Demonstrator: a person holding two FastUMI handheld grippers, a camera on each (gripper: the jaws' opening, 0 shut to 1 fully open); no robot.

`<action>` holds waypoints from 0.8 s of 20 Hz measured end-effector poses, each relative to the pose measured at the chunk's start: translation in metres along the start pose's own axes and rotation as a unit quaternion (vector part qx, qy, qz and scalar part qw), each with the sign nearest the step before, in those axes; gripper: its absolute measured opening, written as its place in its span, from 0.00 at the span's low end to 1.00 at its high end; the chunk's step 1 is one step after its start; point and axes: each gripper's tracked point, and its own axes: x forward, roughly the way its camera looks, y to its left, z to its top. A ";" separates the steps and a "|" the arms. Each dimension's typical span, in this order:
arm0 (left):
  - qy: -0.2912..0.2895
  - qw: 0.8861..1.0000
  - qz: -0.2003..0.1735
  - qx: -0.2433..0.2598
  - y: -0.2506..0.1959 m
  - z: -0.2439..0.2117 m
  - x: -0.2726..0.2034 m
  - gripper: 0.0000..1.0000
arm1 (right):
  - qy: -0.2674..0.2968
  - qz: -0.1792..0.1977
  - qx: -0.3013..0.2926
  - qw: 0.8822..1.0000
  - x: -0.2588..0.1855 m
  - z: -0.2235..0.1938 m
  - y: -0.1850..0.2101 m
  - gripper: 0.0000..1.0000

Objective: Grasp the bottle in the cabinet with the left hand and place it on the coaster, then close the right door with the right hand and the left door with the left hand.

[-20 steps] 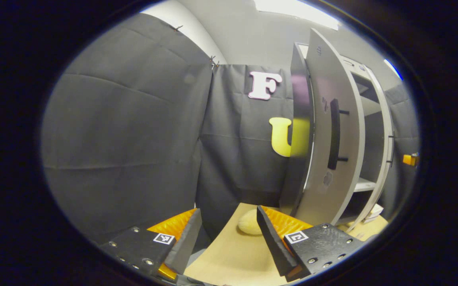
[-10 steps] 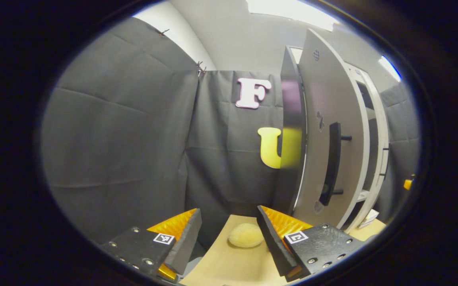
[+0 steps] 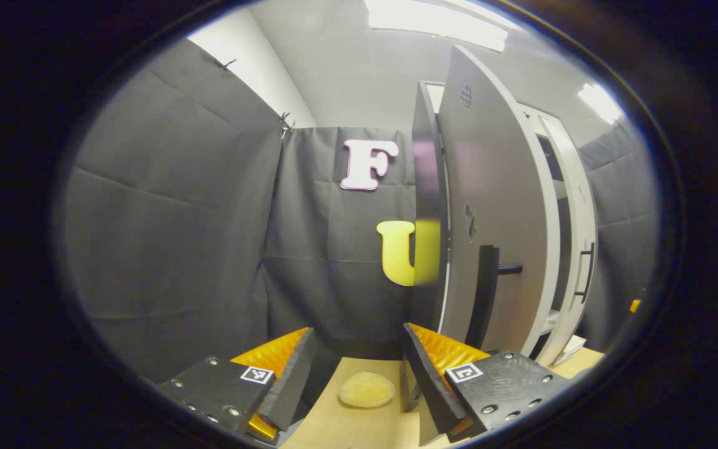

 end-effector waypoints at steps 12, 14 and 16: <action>0.003 1.000 0.005 0.016 -0.031 0.002 0.011 0.86 | 0.013 -0.031 0.014 0.999 -0.012 -0.013 -0.062 0.98; 0.000 0.999 0.015 0.032 -0.032 0.003 0.008 0.85 | 0.012 -0.028 0.022 0.999 -0.011 -0.013 -0.068 0.98; -0.004 0.999 0.019 0.039 -0.035 0.006 0.008 0.86 | 0.013 -0.027 0.025 0.999 -0.009 -0.014 -0.073 0.98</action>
